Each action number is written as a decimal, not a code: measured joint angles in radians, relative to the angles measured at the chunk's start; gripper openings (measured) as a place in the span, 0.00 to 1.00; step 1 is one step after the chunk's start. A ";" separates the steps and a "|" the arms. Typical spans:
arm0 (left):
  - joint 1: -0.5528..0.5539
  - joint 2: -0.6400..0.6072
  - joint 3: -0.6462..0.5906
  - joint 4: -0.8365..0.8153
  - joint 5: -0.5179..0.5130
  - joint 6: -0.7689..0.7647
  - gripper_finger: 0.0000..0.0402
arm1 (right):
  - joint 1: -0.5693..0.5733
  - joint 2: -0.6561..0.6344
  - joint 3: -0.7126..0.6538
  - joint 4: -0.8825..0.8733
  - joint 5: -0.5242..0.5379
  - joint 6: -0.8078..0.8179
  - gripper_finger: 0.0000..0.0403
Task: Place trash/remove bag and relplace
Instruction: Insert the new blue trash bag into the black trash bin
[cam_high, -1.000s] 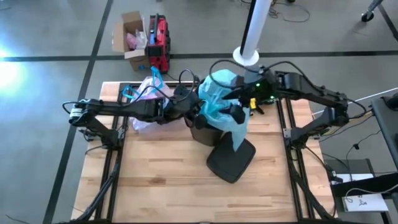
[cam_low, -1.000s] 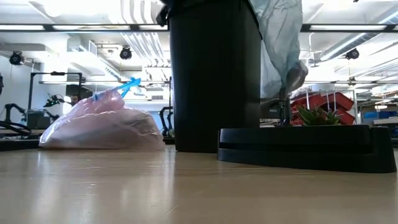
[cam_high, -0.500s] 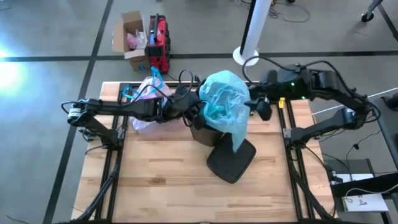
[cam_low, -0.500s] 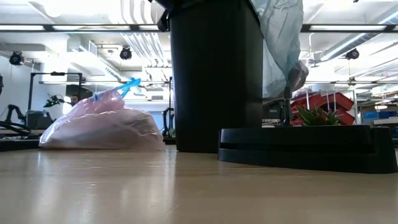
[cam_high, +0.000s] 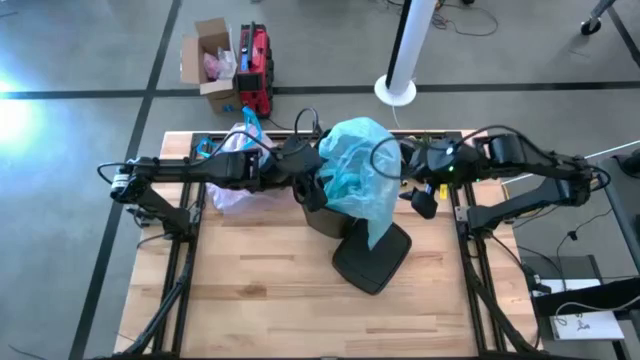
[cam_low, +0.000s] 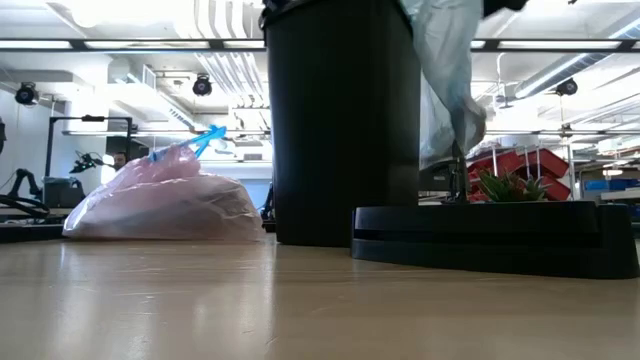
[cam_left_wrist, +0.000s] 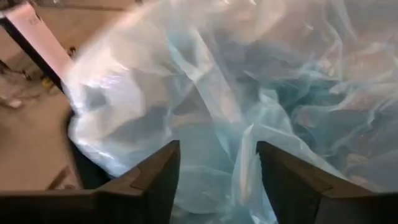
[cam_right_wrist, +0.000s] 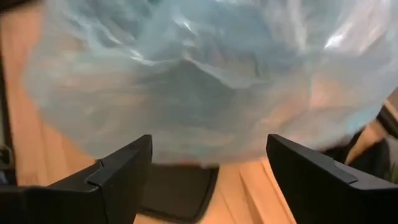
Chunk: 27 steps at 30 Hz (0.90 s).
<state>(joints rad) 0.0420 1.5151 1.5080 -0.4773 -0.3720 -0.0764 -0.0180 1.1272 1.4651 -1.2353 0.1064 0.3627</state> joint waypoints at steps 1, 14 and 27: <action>0.002 -0.001 0.004 0.005 -0.001 0.004 0.52 | 0.009 -0.004 -0.026 0.019 0.000 0.006 0.74; 0.014 0.005 0.002 -0.014 -0.004 -0.010 0.51 | 0.144 -0.014 -0.327 0.198 0.000 0.067 0.75; 0.015 0.005 0.001 -0.066 -0.007 -0.019 0.38 | 0.213 -0.355 -0.836 0.739 0.084 0.460 0.75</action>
<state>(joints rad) 0.0566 1.5196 1.5085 -0.5429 -0.3786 -0.0950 0.1947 0.7718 0.6291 -0.4965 0.1900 0.8226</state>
